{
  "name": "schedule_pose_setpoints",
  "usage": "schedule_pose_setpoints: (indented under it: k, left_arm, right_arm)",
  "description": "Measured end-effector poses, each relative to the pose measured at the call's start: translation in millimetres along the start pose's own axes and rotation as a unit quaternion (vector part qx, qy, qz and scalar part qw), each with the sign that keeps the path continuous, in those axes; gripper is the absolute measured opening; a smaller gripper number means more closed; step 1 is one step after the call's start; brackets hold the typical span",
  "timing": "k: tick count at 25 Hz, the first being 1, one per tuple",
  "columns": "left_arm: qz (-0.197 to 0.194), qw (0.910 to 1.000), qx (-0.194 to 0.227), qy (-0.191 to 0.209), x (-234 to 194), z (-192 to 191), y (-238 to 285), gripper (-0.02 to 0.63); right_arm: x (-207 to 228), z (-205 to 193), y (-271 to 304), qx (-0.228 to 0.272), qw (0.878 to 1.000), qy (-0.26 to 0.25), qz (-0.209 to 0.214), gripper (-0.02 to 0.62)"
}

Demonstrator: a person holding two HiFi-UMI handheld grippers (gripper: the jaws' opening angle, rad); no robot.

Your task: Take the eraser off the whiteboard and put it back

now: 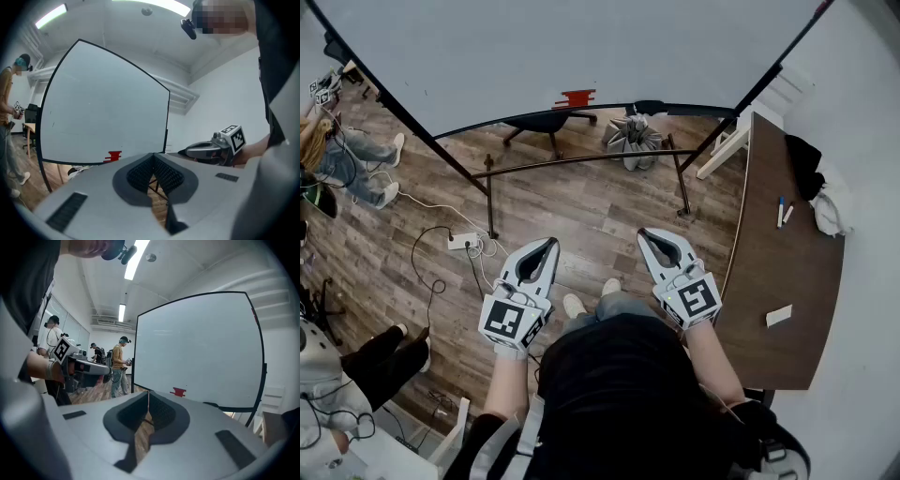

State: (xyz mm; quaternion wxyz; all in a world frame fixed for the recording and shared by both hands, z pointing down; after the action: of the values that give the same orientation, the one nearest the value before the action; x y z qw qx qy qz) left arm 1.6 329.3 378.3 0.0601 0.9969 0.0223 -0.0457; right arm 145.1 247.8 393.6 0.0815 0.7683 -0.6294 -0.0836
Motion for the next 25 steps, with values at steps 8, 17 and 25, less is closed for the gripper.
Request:
schedule_pose_setpoints:
  k: [8,17,25]
  left_arm:
    - [-0.001,0.9999,-0.01,0.01,7.5,6.3,47.6,0.006]
    - [0.006,0.999,-0.041,0.016,24.5,-4.1,86.7,0.006]
    - [0.026,0.9978,-0.061,0.0,-4.9,-23.3,99.4,0.006]
  right_arm:
    - [41.1,-2.2,-0.4,0.001,1.0,0.007,-0.002,0.018]
    - [71.2,-11.4,-9.1,0.032,0.999,0.035,0.025,0.02]
    - [80.3,-23.2,39.5,0.018,0.997,0.049,0.06,0.02]
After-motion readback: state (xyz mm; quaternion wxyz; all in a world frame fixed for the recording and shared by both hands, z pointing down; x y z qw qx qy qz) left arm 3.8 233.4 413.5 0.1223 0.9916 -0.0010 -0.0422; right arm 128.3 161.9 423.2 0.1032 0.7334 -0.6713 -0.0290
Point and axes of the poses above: the fingertips, and each gripper's own axes: y forward along the fingers, x to its right, z out of its top, the point moved 1 cm from there along -y, backward along the fingers, and after that the axes turned 11 degrees about z, right-handed, at the moved point
